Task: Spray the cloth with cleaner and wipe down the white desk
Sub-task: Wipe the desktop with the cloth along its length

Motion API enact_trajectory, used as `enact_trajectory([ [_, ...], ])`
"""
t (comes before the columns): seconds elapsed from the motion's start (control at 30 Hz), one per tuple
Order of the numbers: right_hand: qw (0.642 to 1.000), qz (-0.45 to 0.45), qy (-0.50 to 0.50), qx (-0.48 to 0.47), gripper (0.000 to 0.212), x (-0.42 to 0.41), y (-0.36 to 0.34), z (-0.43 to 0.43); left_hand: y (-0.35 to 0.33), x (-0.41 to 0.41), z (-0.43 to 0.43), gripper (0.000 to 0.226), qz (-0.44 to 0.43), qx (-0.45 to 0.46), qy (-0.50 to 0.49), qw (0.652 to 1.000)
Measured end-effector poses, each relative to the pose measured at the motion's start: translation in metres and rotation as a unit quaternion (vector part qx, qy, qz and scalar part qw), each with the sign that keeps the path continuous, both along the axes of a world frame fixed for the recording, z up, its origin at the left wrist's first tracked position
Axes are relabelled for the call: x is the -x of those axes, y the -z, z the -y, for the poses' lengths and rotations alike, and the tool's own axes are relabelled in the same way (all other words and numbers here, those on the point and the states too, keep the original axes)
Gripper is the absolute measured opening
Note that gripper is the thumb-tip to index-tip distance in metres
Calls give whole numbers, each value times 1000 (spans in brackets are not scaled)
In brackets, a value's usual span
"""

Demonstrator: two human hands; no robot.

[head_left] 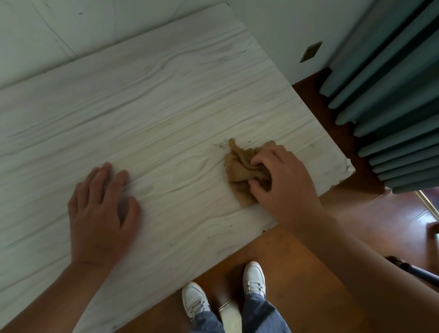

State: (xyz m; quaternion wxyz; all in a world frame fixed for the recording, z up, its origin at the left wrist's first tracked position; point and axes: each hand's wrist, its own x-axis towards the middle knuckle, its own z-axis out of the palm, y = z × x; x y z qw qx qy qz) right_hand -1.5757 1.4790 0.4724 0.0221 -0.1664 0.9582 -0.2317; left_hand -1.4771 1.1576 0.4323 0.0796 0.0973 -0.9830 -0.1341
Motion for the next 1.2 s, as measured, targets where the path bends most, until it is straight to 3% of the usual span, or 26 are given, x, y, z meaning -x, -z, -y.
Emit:
enact_trajectory([
  [0.13, 999, 13, 30, 28, 30, 17, -20, -3, -1, 0, -1, 59, 0, -3, -3, 1000],
  [0.27, 995, -49, 70, 44, 34, 59, -58, -3, -2, -1, 0, 61, -1, 2, 0, 1000],
  [0.4, 995, -88, 41, 26, 38, 72, -86, 10, -1, 1, 0, 62, 1, 2, 0, 1000],
  [0.57, 995, 10, -93, -44, 44, 22, -35, 31, 0, 0, 0, 60, -1, 8, 1, 1000],
  [0.77, 978, -64, -195, 26, 43, 13, -2, 26, 2, 1, 0, 58, -14, 10, -1, 1000],
  [0.93, 954, -52, -294, 24, 46, 16, 14, 44, 3, 0, 1, 58, -14, 16, -1, 1000],
  [1.07, 953, -43, -301, 8, 47, -1, 32, 56, 3, 0, 1, 57, -19, 18, 0, 1000],
  [1.2, 964, -60, -261, 4, 46, 37, 34, 63, 3, 1, 0, 57, -20, 15, -2, 1000],
])
